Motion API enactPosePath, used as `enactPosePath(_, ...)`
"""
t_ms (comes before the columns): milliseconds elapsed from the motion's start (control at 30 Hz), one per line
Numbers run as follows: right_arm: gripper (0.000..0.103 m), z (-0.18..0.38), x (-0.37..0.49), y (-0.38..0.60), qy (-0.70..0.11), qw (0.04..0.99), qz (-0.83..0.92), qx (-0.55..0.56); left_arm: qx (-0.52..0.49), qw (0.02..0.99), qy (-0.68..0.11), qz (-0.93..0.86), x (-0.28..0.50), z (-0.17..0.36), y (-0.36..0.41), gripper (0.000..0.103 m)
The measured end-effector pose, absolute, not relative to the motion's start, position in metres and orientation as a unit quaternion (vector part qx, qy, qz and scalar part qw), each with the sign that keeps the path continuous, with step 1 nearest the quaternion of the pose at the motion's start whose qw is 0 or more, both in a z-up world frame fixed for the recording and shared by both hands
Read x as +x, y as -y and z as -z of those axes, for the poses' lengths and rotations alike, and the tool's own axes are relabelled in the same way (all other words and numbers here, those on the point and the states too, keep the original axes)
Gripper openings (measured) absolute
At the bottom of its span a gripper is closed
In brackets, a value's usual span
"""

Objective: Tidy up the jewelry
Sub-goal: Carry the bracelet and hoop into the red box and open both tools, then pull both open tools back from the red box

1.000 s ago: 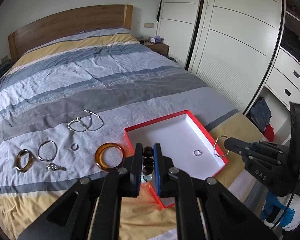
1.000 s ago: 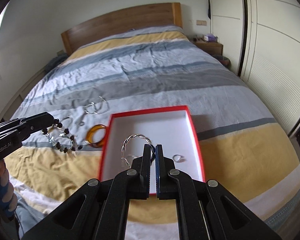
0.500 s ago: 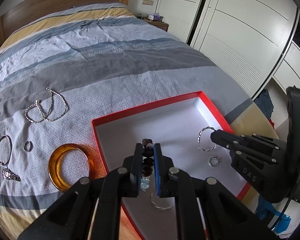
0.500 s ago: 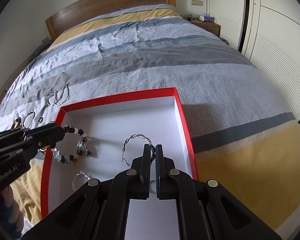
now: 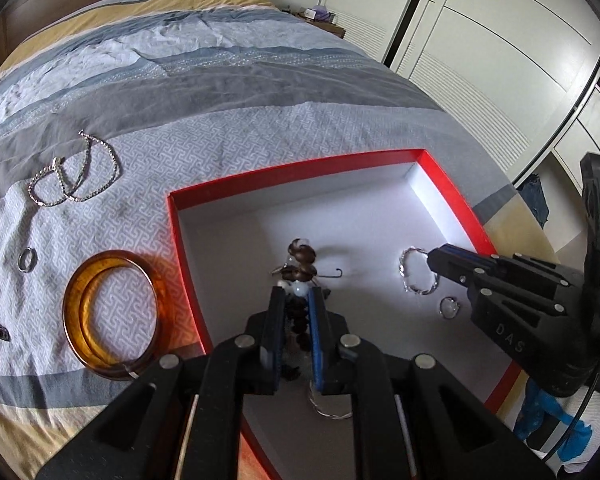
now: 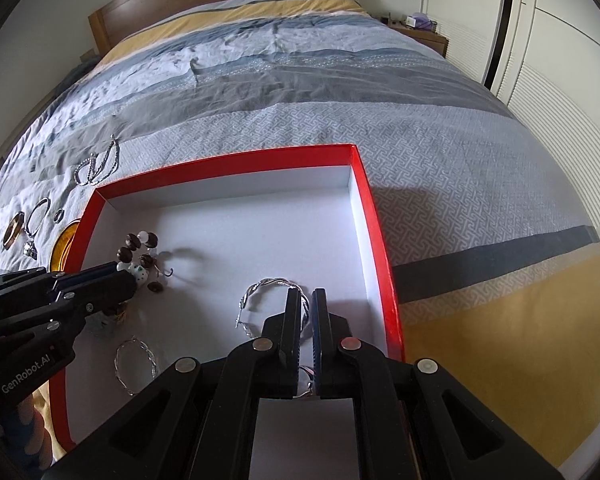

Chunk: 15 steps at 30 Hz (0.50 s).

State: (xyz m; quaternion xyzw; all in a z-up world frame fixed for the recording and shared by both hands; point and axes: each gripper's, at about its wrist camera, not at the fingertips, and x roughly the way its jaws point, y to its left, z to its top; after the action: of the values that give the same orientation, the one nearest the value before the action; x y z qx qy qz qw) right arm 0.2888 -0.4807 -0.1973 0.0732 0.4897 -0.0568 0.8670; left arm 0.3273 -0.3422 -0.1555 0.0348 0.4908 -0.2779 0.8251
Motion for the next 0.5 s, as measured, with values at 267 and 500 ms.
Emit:
enactPosePath(267,0.016,0.18,0.266,0.483,-0.478,0.871,0.068,0.088,0.033,0.836,-0.475,0.273,0.31,0.129,0.329,0.022)
enactPosePath(500,0.026,0.14,0.224,0.477,-0.452,0.882,0.073,0.11,0.034,0.856,-0.45,0.251,0.278,0.085,0.305,0.024)
